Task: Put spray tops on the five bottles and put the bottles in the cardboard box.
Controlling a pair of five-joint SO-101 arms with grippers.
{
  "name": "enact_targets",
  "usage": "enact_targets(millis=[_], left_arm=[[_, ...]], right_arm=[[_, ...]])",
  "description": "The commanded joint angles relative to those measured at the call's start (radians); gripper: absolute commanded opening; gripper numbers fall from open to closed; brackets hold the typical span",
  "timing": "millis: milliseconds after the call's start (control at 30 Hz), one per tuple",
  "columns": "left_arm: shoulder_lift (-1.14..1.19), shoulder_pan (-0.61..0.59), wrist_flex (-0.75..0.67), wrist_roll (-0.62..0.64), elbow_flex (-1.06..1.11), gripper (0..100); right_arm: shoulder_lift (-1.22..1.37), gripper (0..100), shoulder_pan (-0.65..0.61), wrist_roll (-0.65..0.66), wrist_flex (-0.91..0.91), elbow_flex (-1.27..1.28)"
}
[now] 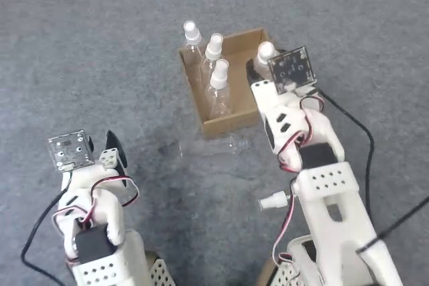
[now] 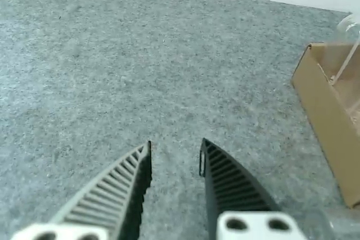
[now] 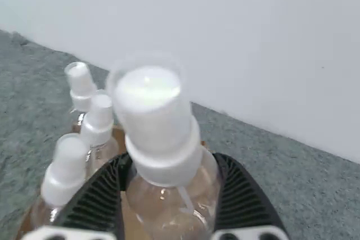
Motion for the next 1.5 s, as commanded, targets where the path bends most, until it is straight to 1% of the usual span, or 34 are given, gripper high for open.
enact_targets(millis=[0, 267, 367, 467, 667, 1200, 1467], left_arm=[[-0.018, -0.002, -0.025, -0.006, -0.012, 13], [-0.018, 0.002, -0.025, -0.006, -0.01, 13], [-0.018, 0.002, -0.025, -0.006, -0.01, 13], [-0.018, 0.002, -0.025, -0.006, -0.01, 13], [-0.018, 0.002, -0.025, -0.006, -0.01, 13], [-0.018, 0.003, -0.025, -0.006, -0.01, 13], [-0.018, 0.003, -0.025, -0.006, -0.01, 13]], right_arm=[[0.074, 2.0, 0.033, 0.009, -0.088, -0.1], [0.254, 2.0, 0.033, 0.002, -0.117, -0.204], [0.325, 2.3, 0.036, -0.058, -0.157, -0.256], [0.4, 2.4, 0.036, -0.08, -0.191, -0.31], [0.564, 2.3, 0.036, -0.083, -0.236, -0.419], [0.92, 2.4, 0.03, -0.083, -0.236, -0.743], [1.055, 2.2, 0.028, -0.084, -0.236, -0.83]])
